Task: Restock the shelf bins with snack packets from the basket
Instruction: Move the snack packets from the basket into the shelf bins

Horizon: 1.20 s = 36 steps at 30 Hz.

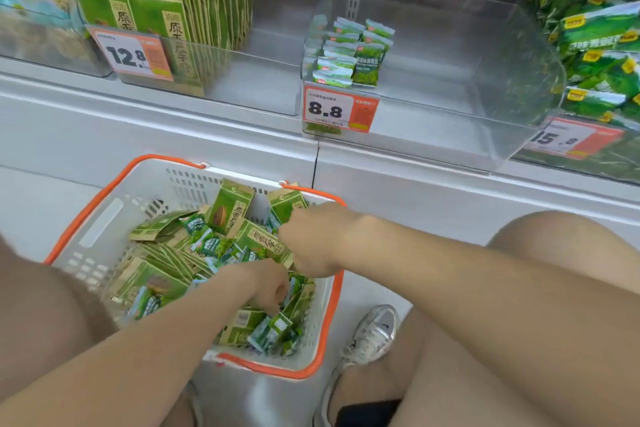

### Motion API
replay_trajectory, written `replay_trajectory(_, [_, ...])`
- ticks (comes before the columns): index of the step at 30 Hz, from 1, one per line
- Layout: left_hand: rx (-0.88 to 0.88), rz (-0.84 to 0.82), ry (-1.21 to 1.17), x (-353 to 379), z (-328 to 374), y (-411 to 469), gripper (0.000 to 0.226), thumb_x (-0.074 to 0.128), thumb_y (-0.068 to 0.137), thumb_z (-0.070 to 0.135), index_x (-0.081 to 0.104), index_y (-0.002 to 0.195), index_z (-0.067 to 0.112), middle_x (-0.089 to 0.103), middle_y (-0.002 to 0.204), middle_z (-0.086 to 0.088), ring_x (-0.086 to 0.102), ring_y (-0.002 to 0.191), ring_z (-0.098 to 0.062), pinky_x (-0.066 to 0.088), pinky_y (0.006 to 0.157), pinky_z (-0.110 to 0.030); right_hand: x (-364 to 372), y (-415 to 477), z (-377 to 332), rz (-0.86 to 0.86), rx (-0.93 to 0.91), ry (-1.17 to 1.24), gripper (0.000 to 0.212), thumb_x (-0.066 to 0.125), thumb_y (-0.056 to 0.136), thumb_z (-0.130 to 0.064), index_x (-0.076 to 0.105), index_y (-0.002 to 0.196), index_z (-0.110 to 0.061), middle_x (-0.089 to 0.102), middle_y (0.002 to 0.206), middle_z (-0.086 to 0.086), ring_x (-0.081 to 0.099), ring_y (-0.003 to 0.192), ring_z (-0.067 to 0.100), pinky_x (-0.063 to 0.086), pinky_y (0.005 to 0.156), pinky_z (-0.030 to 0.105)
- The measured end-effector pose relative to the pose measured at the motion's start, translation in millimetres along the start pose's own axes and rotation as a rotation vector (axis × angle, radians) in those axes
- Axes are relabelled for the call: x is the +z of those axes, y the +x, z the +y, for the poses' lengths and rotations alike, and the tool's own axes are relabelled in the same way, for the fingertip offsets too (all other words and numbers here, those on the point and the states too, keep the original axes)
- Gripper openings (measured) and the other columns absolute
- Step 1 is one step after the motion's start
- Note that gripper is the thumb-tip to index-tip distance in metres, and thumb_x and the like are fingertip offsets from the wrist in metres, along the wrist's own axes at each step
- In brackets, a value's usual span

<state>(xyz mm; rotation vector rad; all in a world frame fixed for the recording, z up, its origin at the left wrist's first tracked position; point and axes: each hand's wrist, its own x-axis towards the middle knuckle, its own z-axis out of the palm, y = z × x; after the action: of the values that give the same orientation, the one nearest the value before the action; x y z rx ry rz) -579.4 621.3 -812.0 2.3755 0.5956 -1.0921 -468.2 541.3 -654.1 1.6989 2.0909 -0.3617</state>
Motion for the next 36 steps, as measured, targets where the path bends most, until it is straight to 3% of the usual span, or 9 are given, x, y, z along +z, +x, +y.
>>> replay_trajectory(2, [-0.01, -0.057, 0.046, 11.6, 2.3, 3.2, 0.042, 0.073, 0.094, 0.027, 0.063, 0.135, 0.021, 0.063, 0.133, -0.004, 0.064, 0.112, -0.029, 0.055, 0.094, -0.042, 12.7, 3.4, -8.0, -0.082, -0.03, -0.016, 0.02, 0.056, 0.098, -0.018, 0.052, 0.079, -0.016, 0.054, 0.078, 0.002, 0.053, 0.061, 0.018, 0.042, 0.05, 0.03])
replay_trajectory(5, [-0.011, -0.086, 0.125, 17.5, 7.9, 1.4, 0.057, 0.071, 0.098, 0.025, 0.051, 0.15, 0.017, 0.055, 0.143, -0.008, 0.058, 0.125, -0.032, 0.052, 0.099, -0.041, 20.2, 7.0, -13.8, -0.16, -0.06, -0.028, 0.012, 0.055, 0.098, -0.015, 0.058, 0.087, -0.014, 0.057, 0.081, 0.004, 0.052, 0.06, 0.018, 0.041, 0.048, 0.029])
replay_trajectory(10, [-0.024, -0.039, 0.01, 11.5, 4.3, -1.1, 0.038, 0.078, 0.095, 0.026, 0.067, 0.127, 0.009, 0.066, 0.124, -0.006, 0.065, 0.111, -0.029, 0.05, 0.085, -0.033, 20.1, 14.5, -13.0, -0.174, -0.072, -0.002, 0.011, 0.051, 0.1, -0.013, 0.063, 0.101, -0.013, 0.058, 0.082, 0.003, 0.051, 0.058, 0.016, 0.034, 0.044, 0.028])
replay_trajectory(16, [0.029, 0.071, -0.567, -25.6, -22.2, -8.1, 0.02, 0.08, 0.092, 0.02, 0.066, 0.101, 0.009, 0.069, 0.099, -0.006, 0.073, 0.083, -0.02, 0.064, 0.083, -0.036, -1.8, 15.3, 4.8, -0.195, -0.028, 0.043, 0.013, 0.055, 0.097, -0.005, 0.058, 0.087, -0.014, 0.055, 0.079, 0.003, 0.051, 0.062, 0.019, 0.039, 0.051, 0.031])
replay_trajectory(20, [0.141, 0.159, -1.068, -66.8, -21.2, -33.1, 0.047, 0.066, 0.1, 0.004, 0.045, 0.141, 0.013, 0.059, 0.13, -0.022, 0.078, 0.092, -0.034, 0.064, 0.085, -0.041, -29.2, 8.5, 31.5, -0.06, 0.012, 0.115, 0.031, 0.066, 0.09, -0.007, 0.059, 0.118, -0.017, 0.057, 0.102, 0.005, 0.064, 0.083, 0.024, 0.053, 0.062, 0.034])
replay_trajectory(26, [0.347, 0.338, -1.541, -120.9, 2.7, -78.8, 0.03, 0.041, 0.103, -0.008, 0.063, 0.113, 0.01, 0.072, 0.109, -0.015, 0.076, 0.066, -0.032, 0.064, 0.061, -0.034, -61.2, -10.8, 72.5, 0.195, 0.002, 0.307, 0.053, 0.09, 0.074, -0.033, 0.052, 0.109, -0.025, 0.06, 0.104, -0.003, 0.055, 0.096, 0.018, 0.05, 0.079, 0.037])
replay_trajectory(29, [0.402, 0.364, -1.534, -137.2, 9.7, -89.4, 0.025, 0.038, 0.11, 0.014, 0.062, 0.109, 0.007, 0.067, 0.078, -0.014, 0.067, 0.054, -0.024, 0.058, 0.048, -0.031, -77.3, -20.0, 85.6, 0.428, 0.026, 0.437, 0.019, 0.073, 0.092, -0.027, 0.06, 0.106, -0.024, 0.07, 0.09, -0.005, 0.06, 0.083, 0.012, 0.048, 0.077, 0.032])
replay_trajectory(32, [0.453, 0.531, -1.439, -149.6, 15.0, -94.2, 0.04, 0.052, 0.105, 0.049, 0.068, 0.107, 0.012, 0.062, 0.084, -0.011, 0.059, 0.057, -0.026, 0.05, 0.048, -0.03, -88.1, -27.1, 103.1, 0.611, 0.147, 0.497, 0.007, 0.065, 0.099, -0.026, 0.061, 0.105, -0.024, 0.069, 0.081, -0.003, 0.059, 0.076, 0.01, 0.049, 0.078, 0.034])
replay_trajectory(36, [0.615, 0.845, -1.254, -155.6, 25.9, -98.3, 0.026, 0.073, 0.097, 0.027, 0.074, 0.114, 0.007, 0.065, 0.09, -0.008, 0.066, 0.071, -0.029, 0.056, 0.055, -0.035, -100.3, -41.6, 117.4, 0.694, 0.241, 0.726, 0.006, 0.069, 0.099, -0.022, 0.068, 0.105, -0.024, 0.076, 0.072, 0.001, 0.073, 0.06, 0.011, 0.056, 0.075, 0.029])
